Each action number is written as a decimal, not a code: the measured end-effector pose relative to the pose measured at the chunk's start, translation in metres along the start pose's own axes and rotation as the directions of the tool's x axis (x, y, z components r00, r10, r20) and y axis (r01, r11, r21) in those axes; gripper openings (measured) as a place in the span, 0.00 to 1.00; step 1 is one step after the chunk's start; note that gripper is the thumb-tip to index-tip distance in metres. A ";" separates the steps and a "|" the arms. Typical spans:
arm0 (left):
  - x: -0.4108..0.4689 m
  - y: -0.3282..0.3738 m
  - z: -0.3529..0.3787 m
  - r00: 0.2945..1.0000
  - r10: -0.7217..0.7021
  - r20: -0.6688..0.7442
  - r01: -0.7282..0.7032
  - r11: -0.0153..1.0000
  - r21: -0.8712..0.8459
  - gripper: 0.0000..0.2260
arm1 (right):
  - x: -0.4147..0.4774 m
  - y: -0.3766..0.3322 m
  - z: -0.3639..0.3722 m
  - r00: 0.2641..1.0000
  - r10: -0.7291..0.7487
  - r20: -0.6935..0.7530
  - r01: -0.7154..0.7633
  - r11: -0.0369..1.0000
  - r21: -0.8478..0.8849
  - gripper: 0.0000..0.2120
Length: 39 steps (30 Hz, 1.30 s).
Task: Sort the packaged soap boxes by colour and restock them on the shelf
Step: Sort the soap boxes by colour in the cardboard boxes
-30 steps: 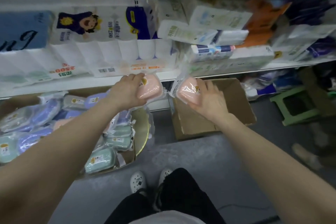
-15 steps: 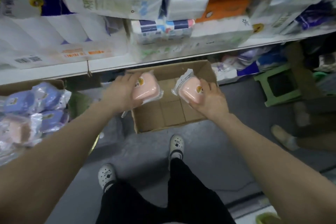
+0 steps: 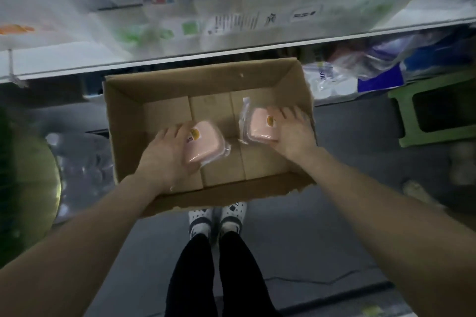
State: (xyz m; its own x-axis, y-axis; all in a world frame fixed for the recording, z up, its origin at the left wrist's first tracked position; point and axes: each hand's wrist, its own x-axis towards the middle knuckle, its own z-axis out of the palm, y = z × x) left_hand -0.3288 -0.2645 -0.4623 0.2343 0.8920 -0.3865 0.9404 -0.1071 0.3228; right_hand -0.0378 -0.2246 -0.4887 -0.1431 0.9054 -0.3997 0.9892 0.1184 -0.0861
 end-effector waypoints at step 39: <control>0.086 0.062 0.036 0.978 0.169 0.119 -0.194 0.949 0.250 0.47 | 0.022 0.002 0.047 0.958 -0.273 0.092 0.247 0.942 0.225 0.43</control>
State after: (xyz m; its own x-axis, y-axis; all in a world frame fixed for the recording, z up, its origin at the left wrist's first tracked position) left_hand -0.2413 -0.2101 -0.5072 0.4173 0.8027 -0.4261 0.9083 -0.3845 0.1651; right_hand -0.0409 -0.2233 -0.5404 -0.4099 0.7973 -0.4430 0.8900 0.2432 -0.3857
